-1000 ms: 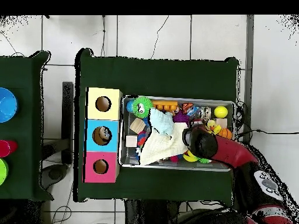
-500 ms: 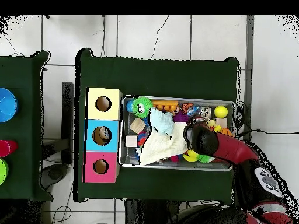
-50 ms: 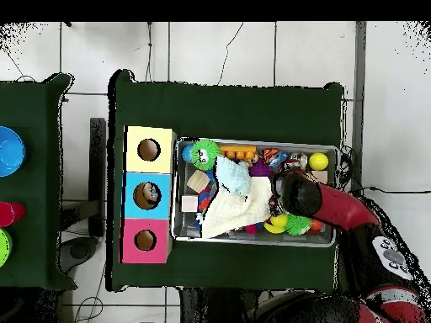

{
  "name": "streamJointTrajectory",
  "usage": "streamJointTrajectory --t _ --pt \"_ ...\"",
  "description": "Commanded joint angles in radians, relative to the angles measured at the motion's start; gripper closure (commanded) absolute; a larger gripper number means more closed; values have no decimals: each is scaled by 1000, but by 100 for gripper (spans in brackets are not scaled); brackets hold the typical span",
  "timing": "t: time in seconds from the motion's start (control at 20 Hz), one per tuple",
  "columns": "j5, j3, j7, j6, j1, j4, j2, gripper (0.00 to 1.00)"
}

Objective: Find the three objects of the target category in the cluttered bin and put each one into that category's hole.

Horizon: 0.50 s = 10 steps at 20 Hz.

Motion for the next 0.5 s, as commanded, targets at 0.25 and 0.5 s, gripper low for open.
streamJointTrajectory --t 0.25,0.5 --pt "-25 117 -86 50 -7 -53 69 0" --pt "-19 109 -45 8 12 -43 88 0"
